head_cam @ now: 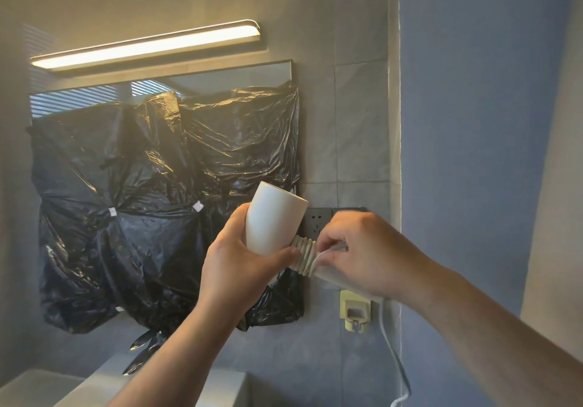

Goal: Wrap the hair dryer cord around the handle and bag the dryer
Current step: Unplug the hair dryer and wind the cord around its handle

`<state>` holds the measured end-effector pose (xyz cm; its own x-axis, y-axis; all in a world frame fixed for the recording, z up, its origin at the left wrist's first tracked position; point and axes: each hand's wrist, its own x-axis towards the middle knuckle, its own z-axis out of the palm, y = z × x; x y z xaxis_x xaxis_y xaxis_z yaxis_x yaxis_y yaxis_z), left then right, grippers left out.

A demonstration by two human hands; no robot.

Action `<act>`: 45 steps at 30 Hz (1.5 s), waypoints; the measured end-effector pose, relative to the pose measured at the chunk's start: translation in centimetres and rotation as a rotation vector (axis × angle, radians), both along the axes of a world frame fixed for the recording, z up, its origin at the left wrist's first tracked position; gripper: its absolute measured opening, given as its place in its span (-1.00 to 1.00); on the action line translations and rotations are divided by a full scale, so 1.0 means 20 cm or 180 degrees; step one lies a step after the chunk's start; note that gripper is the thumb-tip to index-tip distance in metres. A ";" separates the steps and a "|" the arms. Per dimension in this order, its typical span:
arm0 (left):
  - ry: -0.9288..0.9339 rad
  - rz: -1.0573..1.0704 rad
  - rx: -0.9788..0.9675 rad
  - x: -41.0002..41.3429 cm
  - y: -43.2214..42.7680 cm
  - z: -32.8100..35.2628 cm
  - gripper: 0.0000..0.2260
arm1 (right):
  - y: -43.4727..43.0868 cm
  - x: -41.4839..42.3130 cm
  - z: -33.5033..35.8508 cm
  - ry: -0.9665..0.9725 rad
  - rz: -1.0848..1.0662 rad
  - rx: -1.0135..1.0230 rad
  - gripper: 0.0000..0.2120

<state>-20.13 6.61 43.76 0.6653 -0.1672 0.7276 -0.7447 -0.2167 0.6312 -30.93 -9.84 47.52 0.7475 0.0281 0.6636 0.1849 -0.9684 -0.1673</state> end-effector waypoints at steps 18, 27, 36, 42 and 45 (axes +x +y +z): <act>-0.0513 0.0963 0.1292 -0.14 -0.04 0.01 0.28 | -0.07 0.02 -0.07 0.0292 0.0326 0.1475 -0.82; -0.0547 0.0737 0.1418 -0.12 -0.04 0.02 0.26 | -0.05 0.00 -0.08 0.0431 0.0162 0.1535 -0.79; -0.0153 0.0132 0.0827 -0.01 0.00 0.07 0.02 | -0.07 -0.02 -0.05 0.0698 0.0447 0.1610 -0.84; -0.0063 -0.0625 0.0673 0.05 0.06 0.10 -0.22 | -0.05 -0.01 -0.03 0.1076 0.0910 0.1972 -0.82; -0.0253 -0.0656 0.0493 0.03 0.07 0.13 -0.26 | -0.05 0.00 -0.02 0.1126 0.0928 0.2092 -0.82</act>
